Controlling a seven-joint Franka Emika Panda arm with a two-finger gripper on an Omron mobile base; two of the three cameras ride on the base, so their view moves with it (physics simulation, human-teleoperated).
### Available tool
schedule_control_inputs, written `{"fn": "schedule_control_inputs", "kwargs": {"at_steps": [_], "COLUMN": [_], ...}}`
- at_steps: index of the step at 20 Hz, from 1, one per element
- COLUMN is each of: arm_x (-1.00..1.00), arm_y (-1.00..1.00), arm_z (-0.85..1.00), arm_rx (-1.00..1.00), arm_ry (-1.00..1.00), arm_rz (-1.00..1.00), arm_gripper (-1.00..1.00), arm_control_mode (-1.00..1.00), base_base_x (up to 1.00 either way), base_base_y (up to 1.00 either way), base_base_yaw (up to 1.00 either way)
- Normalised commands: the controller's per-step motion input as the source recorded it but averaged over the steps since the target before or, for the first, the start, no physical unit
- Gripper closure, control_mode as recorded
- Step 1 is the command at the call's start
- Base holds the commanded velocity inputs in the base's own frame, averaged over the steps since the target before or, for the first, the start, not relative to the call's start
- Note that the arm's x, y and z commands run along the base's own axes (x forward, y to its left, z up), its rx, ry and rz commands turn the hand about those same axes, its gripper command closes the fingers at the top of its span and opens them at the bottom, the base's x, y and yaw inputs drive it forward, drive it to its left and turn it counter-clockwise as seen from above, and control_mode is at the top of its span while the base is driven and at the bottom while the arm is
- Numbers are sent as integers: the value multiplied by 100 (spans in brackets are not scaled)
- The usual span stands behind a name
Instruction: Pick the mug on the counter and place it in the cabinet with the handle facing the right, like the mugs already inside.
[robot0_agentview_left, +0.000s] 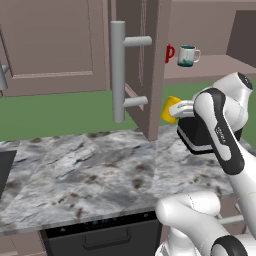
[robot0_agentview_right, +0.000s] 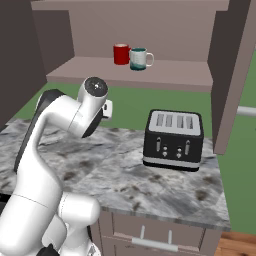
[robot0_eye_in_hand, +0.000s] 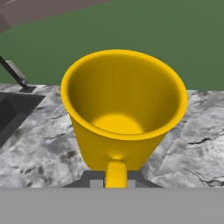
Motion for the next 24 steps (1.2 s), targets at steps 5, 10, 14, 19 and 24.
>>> {"fn": "schedule_control_inputs", "kwargs": {"at_steps": [5,10,14,19,24], "arm_x": [-19,-5,-1,0,0], "arm_y": [0,0,0,0,0], "arm_z": [44,32,34,30,27], "arm_rx": [0,0,0,0,0], "arm_ry": [-7,-12,-15,-13,-6], "arm_rz": [19,16,12,11,7], "arm_gripper": [100,100,100,100,100], "arm_control_mode": [-100,-100,-100,-100,-100], "base_base_x": [0,0,0,0,0], "base_base_y": [0,0,0,0,0], "base_base_yaw": [0,0,0,0,0]}}
